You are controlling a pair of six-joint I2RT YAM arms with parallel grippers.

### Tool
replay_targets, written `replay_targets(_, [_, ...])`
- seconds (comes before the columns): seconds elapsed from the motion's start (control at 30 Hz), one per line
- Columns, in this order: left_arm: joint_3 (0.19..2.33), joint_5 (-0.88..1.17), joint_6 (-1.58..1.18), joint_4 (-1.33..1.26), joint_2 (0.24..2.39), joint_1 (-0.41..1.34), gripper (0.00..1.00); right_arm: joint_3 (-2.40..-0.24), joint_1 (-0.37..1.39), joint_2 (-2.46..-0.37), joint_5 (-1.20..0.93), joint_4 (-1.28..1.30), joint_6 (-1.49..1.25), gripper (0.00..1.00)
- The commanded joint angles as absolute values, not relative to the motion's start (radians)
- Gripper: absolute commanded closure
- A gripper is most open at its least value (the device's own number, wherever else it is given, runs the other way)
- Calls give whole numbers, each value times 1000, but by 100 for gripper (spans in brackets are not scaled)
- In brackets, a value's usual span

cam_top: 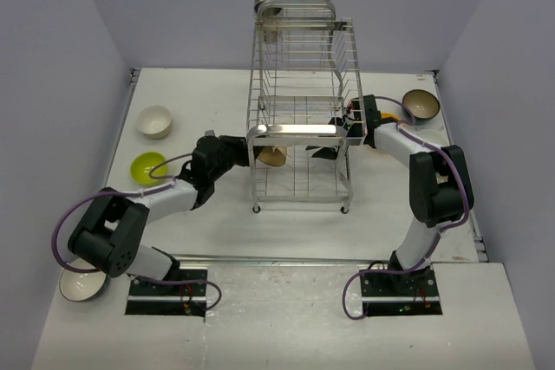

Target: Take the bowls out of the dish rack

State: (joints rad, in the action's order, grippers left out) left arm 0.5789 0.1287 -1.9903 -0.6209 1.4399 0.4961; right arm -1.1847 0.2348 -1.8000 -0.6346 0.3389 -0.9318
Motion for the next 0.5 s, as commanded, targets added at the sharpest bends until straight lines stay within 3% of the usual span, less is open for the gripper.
replay_targets(0.0, [638,178,-1956,-669,1382,448,100,-1181,227,-1772,-609,356,-905,63])
replay_targets(0.47, [765,319,-1816,-443,1336,269,100,-1189,187,-1740,-606,414,-861,63])
